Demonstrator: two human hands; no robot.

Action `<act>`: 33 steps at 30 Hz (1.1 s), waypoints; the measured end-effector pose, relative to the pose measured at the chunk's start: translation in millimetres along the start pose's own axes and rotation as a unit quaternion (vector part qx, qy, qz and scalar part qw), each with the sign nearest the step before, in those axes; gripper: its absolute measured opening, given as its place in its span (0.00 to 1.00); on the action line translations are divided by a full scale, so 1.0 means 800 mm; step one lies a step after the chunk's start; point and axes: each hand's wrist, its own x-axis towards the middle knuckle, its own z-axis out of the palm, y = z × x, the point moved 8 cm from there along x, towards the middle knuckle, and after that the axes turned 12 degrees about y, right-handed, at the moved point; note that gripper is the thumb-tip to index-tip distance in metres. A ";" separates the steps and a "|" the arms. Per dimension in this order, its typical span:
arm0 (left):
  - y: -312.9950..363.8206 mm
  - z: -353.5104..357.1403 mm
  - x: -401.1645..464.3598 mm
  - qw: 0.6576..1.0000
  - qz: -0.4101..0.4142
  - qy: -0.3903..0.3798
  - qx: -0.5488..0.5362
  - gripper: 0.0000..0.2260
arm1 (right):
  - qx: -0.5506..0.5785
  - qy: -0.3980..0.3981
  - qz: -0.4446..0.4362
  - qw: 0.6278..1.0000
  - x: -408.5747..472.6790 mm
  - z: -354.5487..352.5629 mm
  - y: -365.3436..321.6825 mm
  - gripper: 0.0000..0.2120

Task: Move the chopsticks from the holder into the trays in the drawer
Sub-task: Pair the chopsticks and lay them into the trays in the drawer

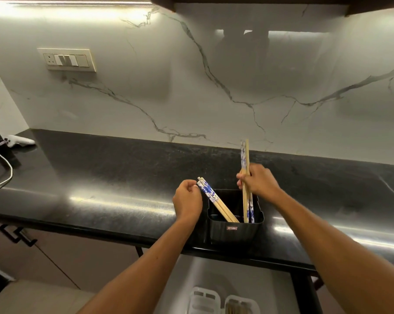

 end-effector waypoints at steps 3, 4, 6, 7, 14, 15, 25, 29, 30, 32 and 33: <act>0.024 0.005 -0.015 0.998 0.053 -0.027 -0.028 0.07 | 0.061 0.009 0.009 0.998 0.012 -0.034 -0.024 0.07; 0.033 0.009 -0.022 0.996 0.069 -0.044 -0.032 0.06 | 0.091 -0.003 0.018 0.996 0.013 -0.042 -0.031 0.07; 0.051 0.023 -0.041 0.989 0.088 -0.111 -0.049 0.07 | 0.160 -0.048 0.048 0.985 0.010 -0.051 -0.043 0.06; 0.057 0.034 -0.053 0.980 0.080 -0.169 -0.069 0.09 | 0.186 -0.073 0.064 0.978 0.005 -0.052 -0.048 0.06; 0.051 0.076 -0.150 0.850 -0.161 -0.450 -0.219 0.09 | 0.302 -0.180 0.165 0.921 -0.045 -0.026 -0.041 0.05; 0.045 0.076 -0.156 0.851 -0.161 -0.452 -0.215 0.09 | 0.306 -0.189 0.175 0.916 -0.050 -0.023 -0.037 0.06; 0.003 0.059 -0.165 0.893 -0.069 -0.430 -0.110 0.07 | 0.044 0.084 -0.123 0.988 -0.033 -0.114 -0.068 0.27; 0.005 0.051 -0.163 0.901 -0.035 -0.424 -0.091 0.05 | -0.335 0.019 -0.344 0.877 -0.042 -0.097 -0.108 0.16; 0.005 0.050 -0.163 0.901 -0.026 -0.424 -0.086 0.05 | -0.379 -0.015 -0.349 0.857 -0.042 -0.090 -0.107 0.15; 0.005 0.047 -0.162 0.902 -0.013 -0.425 -0.075 0.05 | -0.421 -0.048 -0.356 0.833 -0.043 -0.084 -0.111 0.12; 0.004 0.046 -0.162 0.903 -0.008 -0.425 -0.069 0.05 | -0.426 -0.049 -0.363 0.828 -0.043 -0.084 -0.115 0.10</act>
